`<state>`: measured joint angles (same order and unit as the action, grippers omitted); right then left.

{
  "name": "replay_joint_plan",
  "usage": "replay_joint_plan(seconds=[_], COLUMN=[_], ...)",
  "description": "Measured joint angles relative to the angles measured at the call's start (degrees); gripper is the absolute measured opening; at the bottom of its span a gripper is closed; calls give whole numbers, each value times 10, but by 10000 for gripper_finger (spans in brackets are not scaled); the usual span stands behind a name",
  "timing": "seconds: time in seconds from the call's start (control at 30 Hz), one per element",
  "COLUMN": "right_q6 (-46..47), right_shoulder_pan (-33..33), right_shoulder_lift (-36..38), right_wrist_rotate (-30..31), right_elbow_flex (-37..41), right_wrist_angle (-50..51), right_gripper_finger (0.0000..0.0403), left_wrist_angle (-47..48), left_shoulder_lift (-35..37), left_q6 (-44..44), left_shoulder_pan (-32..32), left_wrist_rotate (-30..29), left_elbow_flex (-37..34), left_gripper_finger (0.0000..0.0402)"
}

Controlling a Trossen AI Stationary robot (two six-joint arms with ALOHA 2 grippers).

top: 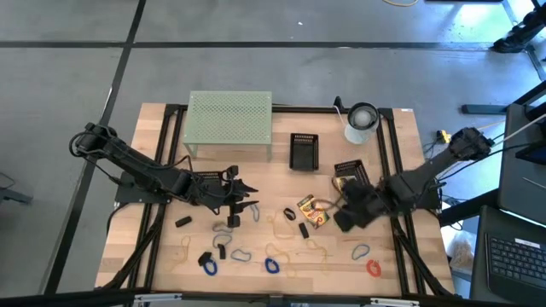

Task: Pick & Place Office Desk Supplies
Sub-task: Put the green spring rubber band into the left black bin

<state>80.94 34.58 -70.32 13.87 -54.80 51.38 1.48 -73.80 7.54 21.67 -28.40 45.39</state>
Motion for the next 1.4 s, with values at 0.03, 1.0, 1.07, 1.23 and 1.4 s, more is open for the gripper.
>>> replay_joint_plan(seconds=[0.03, 1.0, 1.07, 1.23, 1.4], right_q6=[-6, -308, -309, -309, -311], right_shoulder_pan=[9, 8, 7, 6, 6], right_shoulder_lift=[-2, -243, -247, -246, -245], right_wrist_rotate=[-5, -115, -108, -105, -116], right_elbow_flex=[7, 42, 42, 42, 42], right_wrist_angle=[-18, -74, -73, -66, -64], right_gripper_finger=[137, 170, 170, 165, 161], left_wrist_angle=[0, -5, -4, -5, -4], left_shoulder_lift=[0, 0, 0, 0, 0], left_q6=[-5, 2, 2, 2, 2], left_shoulder_pan=[0, 1, 1, 1, 1], left_wrist_rotate=[0, -2, -2, -2, -2], left_elbow_flex=[0, 0, 0, 0, 0], left_gripper_finger=[144, 143, 143, 143, 143])
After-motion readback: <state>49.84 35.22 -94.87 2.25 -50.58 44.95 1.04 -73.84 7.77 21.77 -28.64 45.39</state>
